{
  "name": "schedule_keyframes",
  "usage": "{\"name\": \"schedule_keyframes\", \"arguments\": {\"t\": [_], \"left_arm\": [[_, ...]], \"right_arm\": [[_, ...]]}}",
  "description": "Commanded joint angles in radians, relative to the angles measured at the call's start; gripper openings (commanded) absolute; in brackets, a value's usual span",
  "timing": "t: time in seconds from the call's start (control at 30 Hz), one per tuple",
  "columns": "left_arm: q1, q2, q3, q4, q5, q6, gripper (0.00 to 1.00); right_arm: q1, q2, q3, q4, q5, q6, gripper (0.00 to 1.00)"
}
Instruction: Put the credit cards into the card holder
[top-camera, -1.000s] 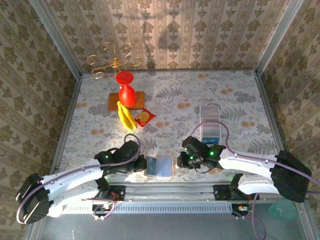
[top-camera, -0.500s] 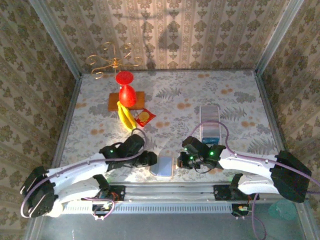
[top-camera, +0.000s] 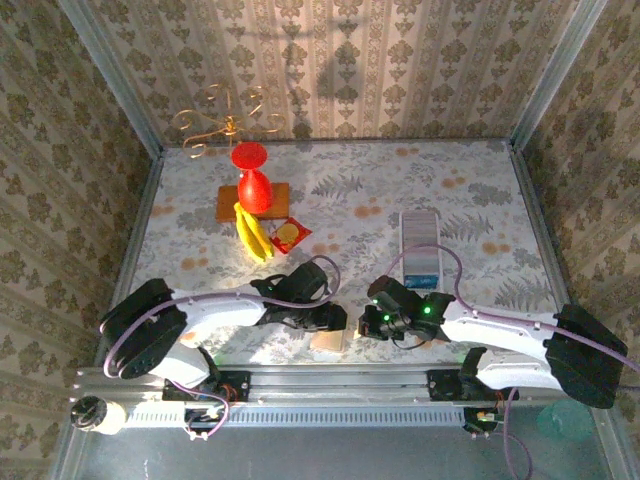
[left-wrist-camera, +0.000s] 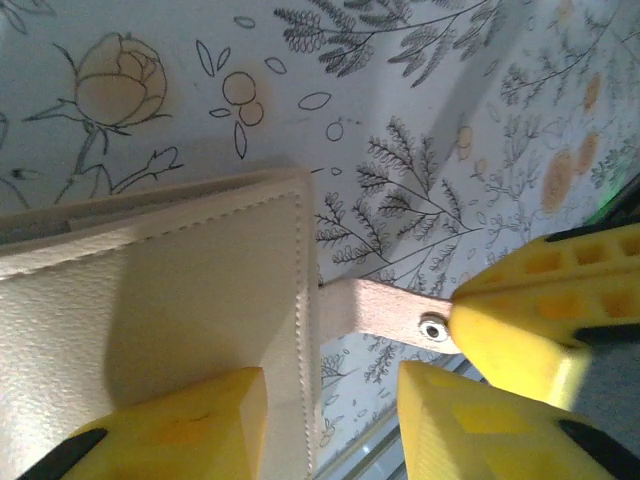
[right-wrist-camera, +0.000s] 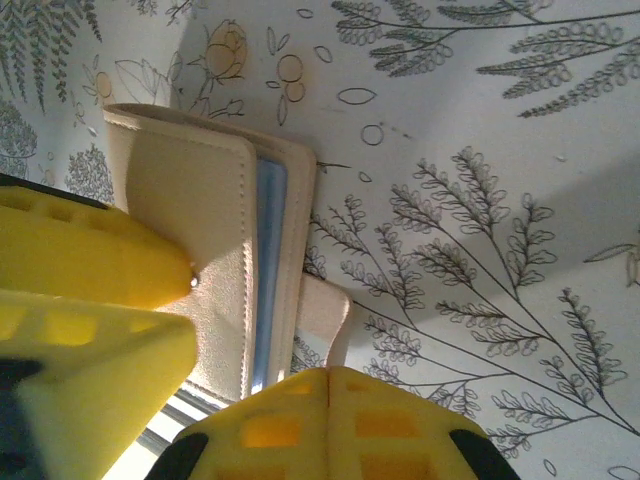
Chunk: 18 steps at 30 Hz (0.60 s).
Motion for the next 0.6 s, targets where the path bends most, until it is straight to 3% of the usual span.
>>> {"name": "schedule_keyframes", "arguments": {"t": [0.0, 0.57], "left_arm": [[-0.003, 0.001, -0.023, 0.031, -0.015, 0.013, 0.37], [0.007, -0.317, -0.201, -0.12, -0.175, -0.043, 0.06]], "right_arm": [[0.007, -0.033, -0.025, 0.003, 0.046, 0.033, 0.0], [0.006, -0.05, -0.026, 0.008, 0.051, 0.042, 0.0]]}}
